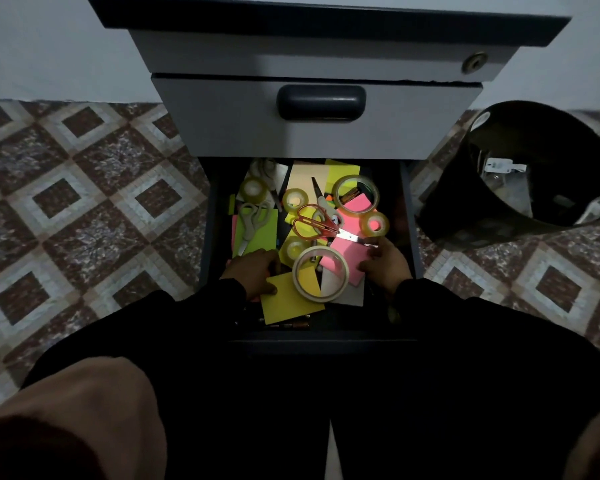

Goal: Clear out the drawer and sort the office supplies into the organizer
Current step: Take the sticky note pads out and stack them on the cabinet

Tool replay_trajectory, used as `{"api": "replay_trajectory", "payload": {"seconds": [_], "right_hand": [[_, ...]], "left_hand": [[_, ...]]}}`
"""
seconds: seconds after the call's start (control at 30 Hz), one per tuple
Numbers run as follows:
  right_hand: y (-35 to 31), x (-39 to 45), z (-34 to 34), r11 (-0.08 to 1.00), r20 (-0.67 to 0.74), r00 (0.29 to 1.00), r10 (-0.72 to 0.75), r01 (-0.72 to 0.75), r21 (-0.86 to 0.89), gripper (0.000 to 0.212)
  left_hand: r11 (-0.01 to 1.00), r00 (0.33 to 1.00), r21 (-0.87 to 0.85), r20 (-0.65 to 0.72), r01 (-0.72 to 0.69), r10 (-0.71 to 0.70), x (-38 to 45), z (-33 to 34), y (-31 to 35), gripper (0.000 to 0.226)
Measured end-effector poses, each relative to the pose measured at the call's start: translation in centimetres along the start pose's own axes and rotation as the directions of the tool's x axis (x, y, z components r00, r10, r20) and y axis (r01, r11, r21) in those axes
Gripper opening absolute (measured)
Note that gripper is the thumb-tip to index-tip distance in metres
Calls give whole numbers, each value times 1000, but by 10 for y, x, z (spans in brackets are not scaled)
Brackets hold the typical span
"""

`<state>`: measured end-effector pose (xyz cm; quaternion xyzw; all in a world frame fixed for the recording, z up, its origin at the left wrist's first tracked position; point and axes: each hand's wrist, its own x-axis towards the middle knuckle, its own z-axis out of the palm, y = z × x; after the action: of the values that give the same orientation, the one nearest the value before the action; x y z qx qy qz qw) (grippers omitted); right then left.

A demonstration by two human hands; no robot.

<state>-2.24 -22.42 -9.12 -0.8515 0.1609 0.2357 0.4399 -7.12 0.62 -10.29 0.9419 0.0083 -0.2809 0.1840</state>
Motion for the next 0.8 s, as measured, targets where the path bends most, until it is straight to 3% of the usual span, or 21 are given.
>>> {"api": "replay_trajectory", "payload": {"seconds": [0.1,0.27,0.53,0.8], "right_hand": [[2,1,2,1000,-39,999,12,-11,25,47],[2,2,3,996,-66,997,30,-24,85,43],[0,1,4,995,-69,997,36,-29,99,38],[-2,-1,5,983,-81,995,64,-48,180,35]], "left_hand": [[994,999,-112,45,18,-13,-2,-2,3,47],[992,996,-128,85,18,-8,-5,-5,6,53],[951,993,-311,111,9,27,-8,-30,-2,42],[957,996,-290,-88,-8,-19,-10,-65,-19,25]]}}
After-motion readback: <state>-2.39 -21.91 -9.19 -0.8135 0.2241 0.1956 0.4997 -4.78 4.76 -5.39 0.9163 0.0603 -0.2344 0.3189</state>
